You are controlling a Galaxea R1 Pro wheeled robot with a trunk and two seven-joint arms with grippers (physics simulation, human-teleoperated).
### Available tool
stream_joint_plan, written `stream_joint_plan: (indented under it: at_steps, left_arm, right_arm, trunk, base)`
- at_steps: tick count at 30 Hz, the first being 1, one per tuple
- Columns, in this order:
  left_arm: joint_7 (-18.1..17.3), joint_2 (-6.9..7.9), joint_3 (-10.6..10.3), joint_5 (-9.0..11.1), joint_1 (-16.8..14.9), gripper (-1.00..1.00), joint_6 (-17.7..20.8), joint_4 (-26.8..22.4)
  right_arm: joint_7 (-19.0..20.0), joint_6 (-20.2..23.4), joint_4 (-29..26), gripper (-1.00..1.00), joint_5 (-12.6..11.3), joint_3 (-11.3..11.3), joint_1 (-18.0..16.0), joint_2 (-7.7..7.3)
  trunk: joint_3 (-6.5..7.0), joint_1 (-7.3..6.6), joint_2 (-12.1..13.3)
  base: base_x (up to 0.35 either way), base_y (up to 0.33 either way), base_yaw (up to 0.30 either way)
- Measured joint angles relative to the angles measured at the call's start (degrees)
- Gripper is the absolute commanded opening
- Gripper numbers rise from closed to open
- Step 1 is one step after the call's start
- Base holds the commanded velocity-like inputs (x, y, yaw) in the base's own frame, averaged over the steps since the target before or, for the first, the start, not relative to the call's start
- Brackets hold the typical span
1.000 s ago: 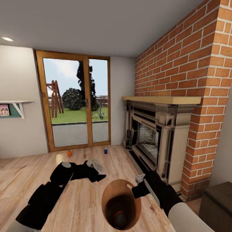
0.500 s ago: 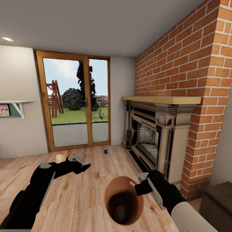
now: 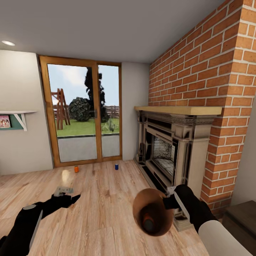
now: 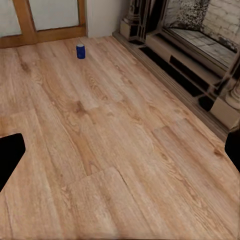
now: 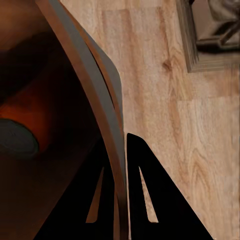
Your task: Put the three can of soda from the living room inside the tash can in the kitchen.
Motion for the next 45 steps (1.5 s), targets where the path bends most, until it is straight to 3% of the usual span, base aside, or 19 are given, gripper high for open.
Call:
stream_joint_plan:
  at_steps: [2,6,10,15,19,24,27,29,36,45]
  left_arm:
    - [0.04,0.02,1.22,0.58,0.01,1.0,-1.64,2.42]
    - [0.14,0.02,2.32,0.98,-0.02,1.0,-2.88,4.5]
    - [0.94,0.07,2.84,1.25,-0.06,1.0,-3.48,6.7]
    - [2.73,0.06,2.95,1.63,-0.07,1.0,-3.68,8.29]
    - [4.18,0.24,2.98,2.07,-0.1,1.0,-4.43,10.47]
    - [4.5,0.22,2.97,2.28,-0.09,1.0,-5.23,11.44]
    - [4.56,0.17,2.93,2.29,-0.08,1.0,-5.38,11.63]
    - [4.57,0.15,2.92,2.29,-0.08,1.0,-5.44,11.67]
    - [4.59,0.16,2.93,2.39,-0.07,1.0,-5.47,11.66]
    - [4.6,0.13,2.97,2.38,-0.07,1.0,-5.63,11.91]
  right_arm:
    - [-0.53,-0.88,0.07,-1.0,0.04,-0.06,0.02,0.03]
    - [-1.01,-3.05,-0.02,-1.0,-3.06,0.02,0.07,0.16]
    - [-1.64,-4.12,0.07,-1.0,-1.01,0.07,0.08,0.22]
    - [-1.69,-4.29,0.08,-1.0,-2.75,0.14,0.09,0.26]
    - [-1.76,-4.37,0.19,-1.0,-1.63,0.13,0.09,0.25]
    - [-1.74,-4.38,0.42,-1.0,-2.45,0.23,0.09,0.36]
    - [-1.93,-4.43,0.62,-1.0,-1.67,0.25,0.18,0.99]
    - [-2.44,-4.43,0.64,-1.0,-2.42,0.27,0.24,1.36]
    - [-6.25,-4.42,0.7,-1.0,-2.05,0.27,0.35,2.73]
    - [-6.57,-4.42,0.71,-1.0,-2.37,0.33,0.43,3.18]
  trunk:
    - [0.0,0.0,0.0]
    - [0.0,0.0,-0.01]
    - [0.0,0.0,0.0]
    - [0.0,0.0,0.0]
    - [0.0,0.0,0.0]
    - [0.0,0.0,0.0]
    - [0.0,0.0,-0.01]
    - [0.0,0.0,-0.01]
    - [0.0,0.0,-0.01]
    - [0.0,0.0,-0.01]
  base:
    - [0.003,0.0,0.0]
    - [0.124,0.0,0.0]
    - [0.271,0.005,0.0]
    - [0.313,0.047,0.0]
    - [0.323,0.066,0.0]
    - [0.325,0.07,0.0]
    - [0.326,0.071,0.0]
    - [0.326,0.071,0.0]
    - [0.326,0.071,0.0]
    - [0.326,0.071,0.0]
